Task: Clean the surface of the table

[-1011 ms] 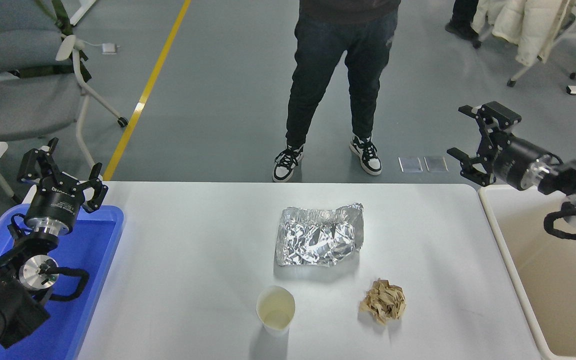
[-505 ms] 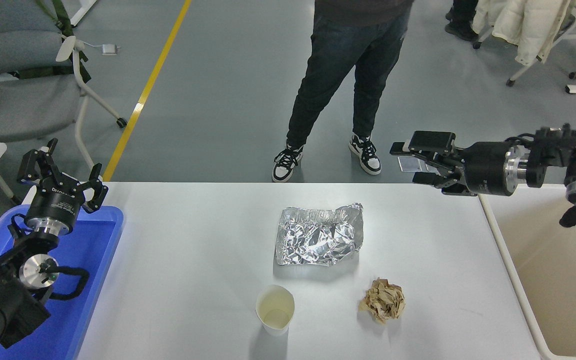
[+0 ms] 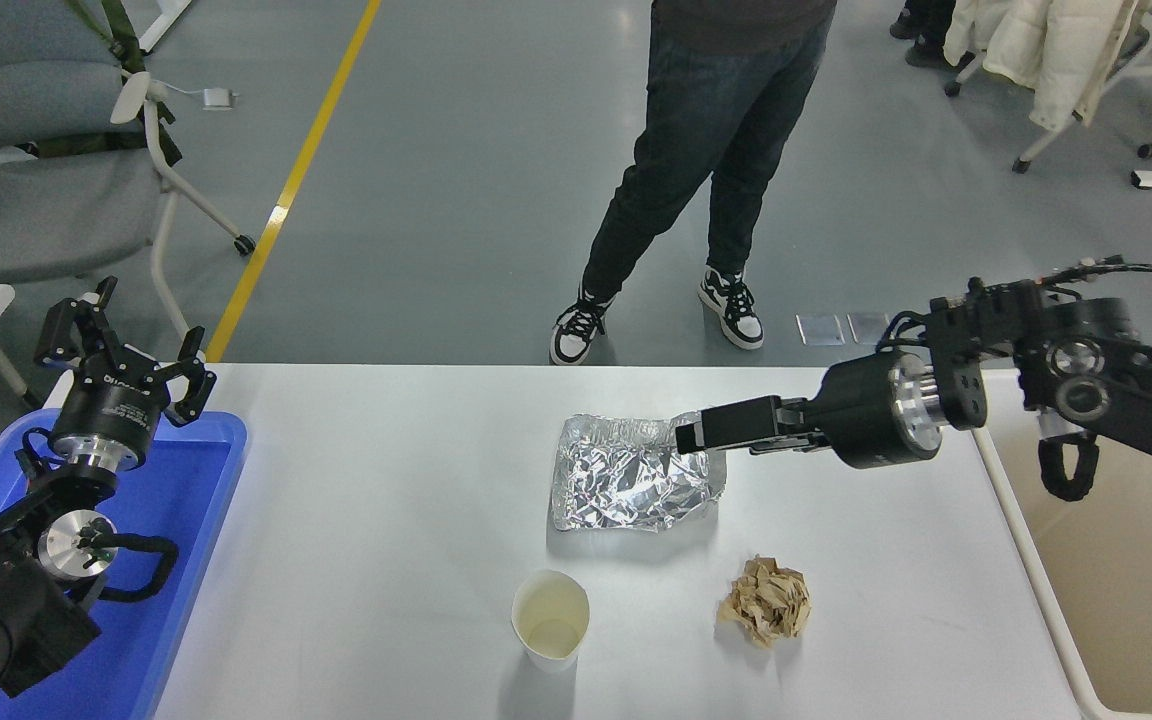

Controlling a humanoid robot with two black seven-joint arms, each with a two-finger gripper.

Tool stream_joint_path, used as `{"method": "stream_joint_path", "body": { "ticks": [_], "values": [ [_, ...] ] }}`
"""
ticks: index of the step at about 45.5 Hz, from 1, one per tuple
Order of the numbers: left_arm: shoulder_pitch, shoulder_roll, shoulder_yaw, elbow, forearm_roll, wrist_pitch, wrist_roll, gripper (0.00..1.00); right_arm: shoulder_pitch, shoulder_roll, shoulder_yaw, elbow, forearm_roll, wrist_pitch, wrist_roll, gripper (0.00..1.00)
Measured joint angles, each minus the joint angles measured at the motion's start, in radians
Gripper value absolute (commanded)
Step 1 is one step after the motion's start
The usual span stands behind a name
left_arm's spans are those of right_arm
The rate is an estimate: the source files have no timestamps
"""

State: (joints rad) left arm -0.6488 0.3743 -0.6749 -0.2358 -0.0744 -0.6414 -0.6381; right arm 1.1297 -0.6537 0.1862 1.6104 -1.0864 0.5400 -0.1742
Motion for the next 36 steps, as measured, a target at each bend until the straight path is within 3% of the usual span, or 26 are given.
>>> {"method": "stream_joint_path", "body": {
  "ticks": [15, 36],
  "values": [
    [0.0, 0.0, 0.0, 0.0, 0.001, -0.002, 0.0, 1.0, 0.002, 0.136, -0.1, -0.005, -0.128, -0.002, -0.017, 0.99],
    [0.0, 0.0, 0.0, 0.0, 0.001, -0.003, 0.0, 1.0, -0.03, 0.34, -0.137, -0.138, -0.131, -0.005, -0.109, 0.99]
  ]
}}
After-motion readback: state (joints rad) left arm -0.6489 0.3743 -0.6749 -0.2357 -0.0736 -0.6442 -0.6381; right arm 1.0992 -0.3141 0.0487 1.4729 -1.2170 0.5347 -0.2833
